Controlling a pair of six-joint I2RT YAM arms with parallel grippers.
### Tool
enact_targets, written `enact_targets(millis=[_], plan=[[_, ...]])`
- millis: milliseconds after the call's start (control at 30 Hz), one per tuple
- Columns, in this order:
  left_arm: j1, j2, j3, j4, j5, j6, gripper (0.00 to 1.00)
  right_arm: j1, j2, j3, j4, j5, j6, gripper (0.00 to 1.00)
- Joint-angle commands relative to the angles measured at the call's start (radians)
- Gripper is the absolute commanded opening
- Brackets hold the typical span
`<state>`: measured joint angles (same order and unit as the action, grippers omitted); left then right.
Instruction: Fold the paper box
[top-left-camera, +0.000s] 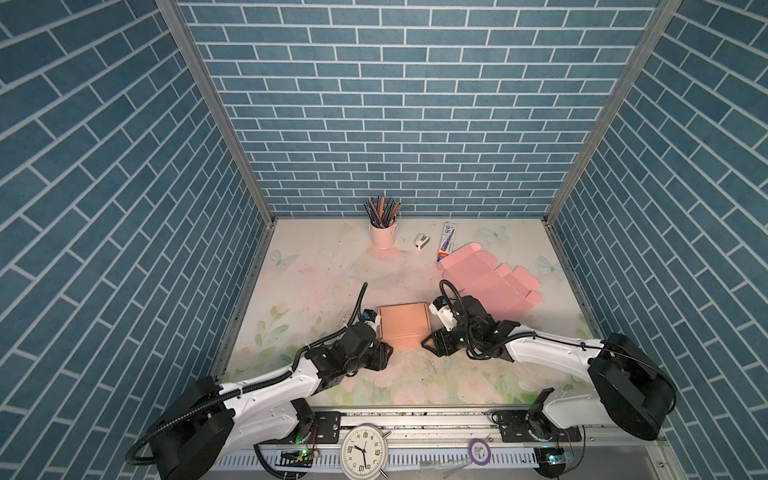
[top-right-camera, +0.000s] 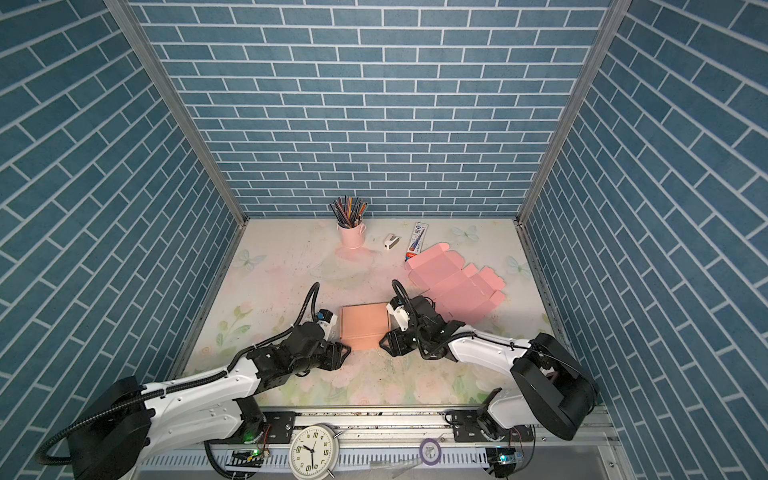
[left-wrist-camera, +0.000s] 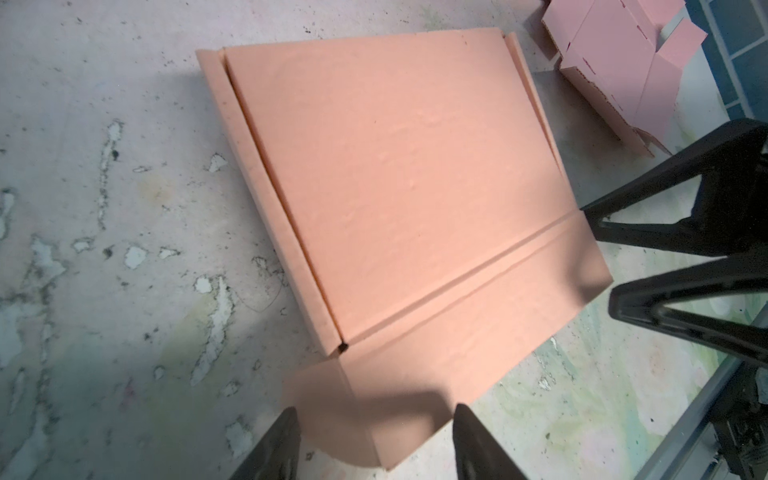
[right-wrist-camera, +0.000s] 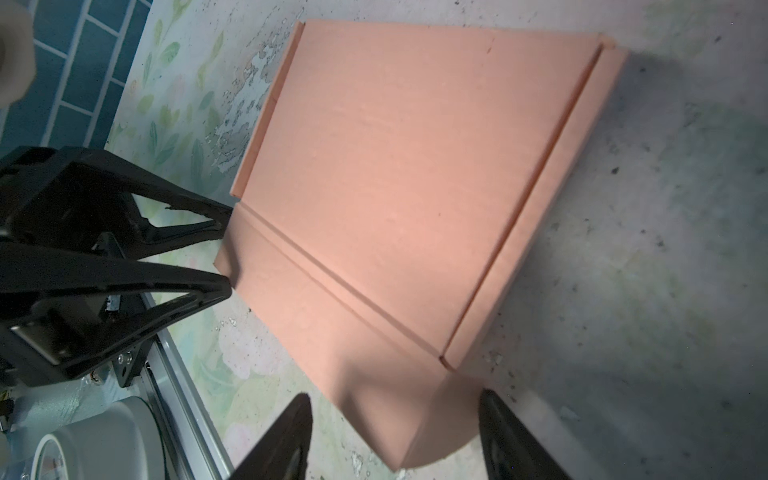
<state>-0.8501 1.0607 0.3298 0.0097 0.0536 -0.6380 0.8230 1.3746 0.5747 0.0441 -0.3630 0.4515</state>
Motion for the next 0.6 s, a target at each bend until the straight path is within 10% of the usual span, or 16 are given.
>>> enact_targets(millis=[0, 567], plan=[[-0.014, 0.006, -0.016, 0.055, 0.016, -0.020, 0.60, 0.019, 0.011, -0.010, 0.031, -0.008, 0.044, 0.65], [-0.048, -0.026, -0.014, 0.074, 0.009, -0.037, 0.56, 0.038, -0.016, -0.002, 0.033, -0.005, 0.067, 0.63]])
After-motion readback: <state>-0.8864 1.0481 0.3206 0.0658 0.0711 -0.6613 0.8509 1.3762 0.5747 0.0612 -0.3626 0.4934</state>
